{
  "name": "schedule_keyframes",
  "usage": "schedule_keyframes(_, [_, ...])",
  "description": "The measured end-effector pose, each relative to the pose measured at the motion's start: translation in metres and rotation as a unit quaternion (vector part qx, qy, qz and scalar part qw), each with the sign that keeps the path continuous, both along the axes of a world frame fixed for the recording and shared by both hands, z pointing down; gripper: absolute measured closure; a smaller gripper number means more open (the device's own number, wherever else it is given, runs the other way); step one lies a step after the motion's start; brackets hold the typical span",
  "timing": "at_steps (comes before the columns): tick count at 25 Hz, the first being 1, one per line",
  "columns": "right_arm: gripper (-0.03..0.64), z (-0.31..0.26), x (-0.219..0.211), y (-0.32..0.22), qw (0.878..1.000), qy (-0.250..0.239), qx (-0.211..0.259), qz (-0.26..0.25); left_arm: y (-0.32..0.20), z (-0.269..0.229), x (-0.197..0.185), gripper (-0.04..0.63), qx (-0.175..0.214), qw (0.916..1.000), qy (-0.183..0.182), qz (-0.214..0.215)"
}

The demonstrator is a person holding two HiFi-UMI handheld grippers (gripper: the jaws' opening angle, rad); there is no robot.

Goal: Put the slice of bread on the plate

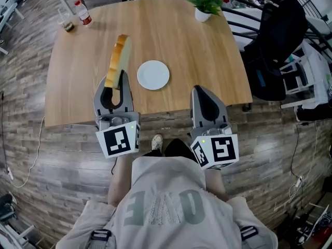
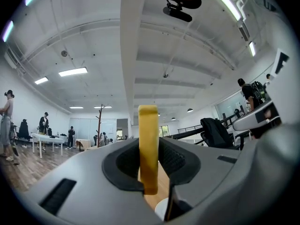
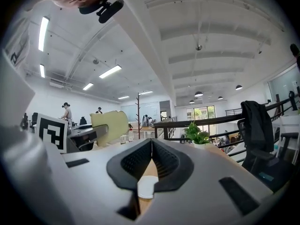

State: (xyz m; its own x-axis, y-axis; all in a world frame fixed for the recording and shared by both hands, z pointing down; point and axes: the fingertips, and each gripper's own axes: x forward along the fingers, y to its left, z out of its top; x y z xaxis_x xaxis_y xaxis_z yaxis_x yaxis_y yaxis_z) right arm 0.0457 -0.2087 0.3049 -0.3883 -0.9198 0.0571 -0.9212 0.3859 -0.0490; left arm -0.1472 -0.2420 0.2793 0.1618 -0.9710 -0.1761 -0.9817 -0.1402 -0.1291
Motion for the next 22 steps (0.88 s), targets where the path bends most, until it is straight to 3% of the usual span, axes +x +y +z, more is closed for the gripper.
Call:
schedule_keyframes(9, [0.598, 0.002, -0.002, -0.038, 0.998, 0.005, 0.003, -0.056, -0.012, -0.002, 0.014, 0.502, -0.004, 0.9998, -0.009, -0.017])
schedule_keyframes(22, [0.598, -0.007, 0.006, -0.058, 0.997, 0.0, 0.011, -0.075, -0.03, -0.003, 0.039, 0.503, -0.018, 0.9974, -0.061, -0.033])
